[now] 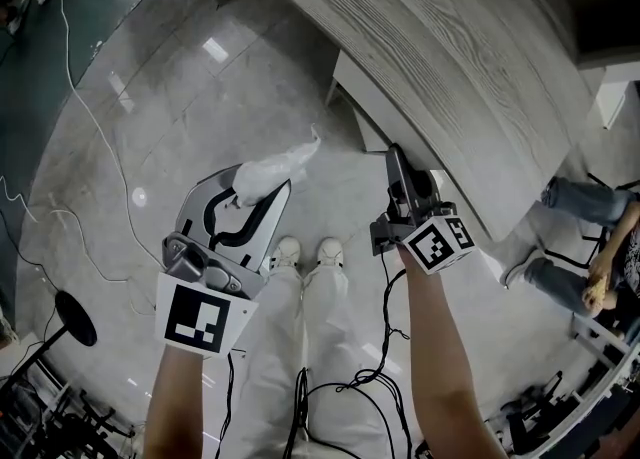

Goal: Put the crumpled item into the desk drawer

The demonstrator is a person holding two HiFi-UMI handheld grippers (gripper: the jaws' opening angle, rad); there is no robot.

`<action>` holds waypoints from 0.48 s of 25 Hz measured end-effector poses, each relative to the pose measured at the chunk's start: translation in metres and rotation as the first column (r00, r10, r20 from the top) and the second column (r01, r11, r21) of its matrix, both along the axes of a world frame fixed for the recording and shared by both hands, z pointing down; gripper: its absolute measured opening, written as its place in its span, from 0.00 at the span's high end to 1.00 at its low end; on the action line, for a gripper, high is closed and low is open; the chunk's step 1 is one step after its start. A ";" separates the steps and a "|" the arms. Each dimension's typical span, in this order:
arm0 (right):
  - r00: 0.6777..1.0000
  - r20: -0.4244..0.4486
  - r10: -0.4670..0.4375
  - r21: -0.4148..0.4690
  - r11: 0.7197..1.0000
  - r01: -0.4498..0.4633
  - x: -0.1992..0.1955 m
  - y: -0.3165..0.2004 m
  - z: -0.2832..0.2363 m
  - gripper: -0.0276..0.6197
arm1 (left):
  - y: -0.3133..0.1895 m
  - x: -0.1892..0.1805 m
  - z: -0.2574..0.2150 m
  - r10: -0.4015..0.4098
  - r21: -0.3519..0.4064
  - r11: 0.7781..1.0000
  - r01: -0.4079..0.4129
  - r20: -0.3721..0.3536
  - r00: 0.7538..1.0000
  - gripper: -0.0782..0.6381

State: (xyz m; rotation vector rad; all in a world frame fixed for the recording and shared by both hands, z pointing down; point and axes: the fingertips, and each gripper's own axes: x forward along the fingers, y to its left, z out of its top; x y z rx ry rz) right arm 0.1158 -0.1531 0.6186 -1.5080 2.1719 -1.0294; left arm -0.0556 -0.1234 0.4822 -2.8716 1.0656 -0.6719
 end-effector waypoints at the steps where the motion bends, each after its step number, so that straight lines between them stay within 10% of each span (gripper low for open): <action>1: 1.000 -0.005 -0.007 0.000 1.000 0.007 -0.001 0.001 0.000 0.81 | 0.000 -0.002 -0.001 -0.005 0.001 1.000 0.005 0.000 1.000 0.80; 12: 0.997 -0.056 -0.045 -0.005 0.999 0.045 -0.006 0.007 -0.001 0.83 | 0.002 -0.009 -0.005 -0.020 0.008 1.000 0.020 -0.001 1.000 0.80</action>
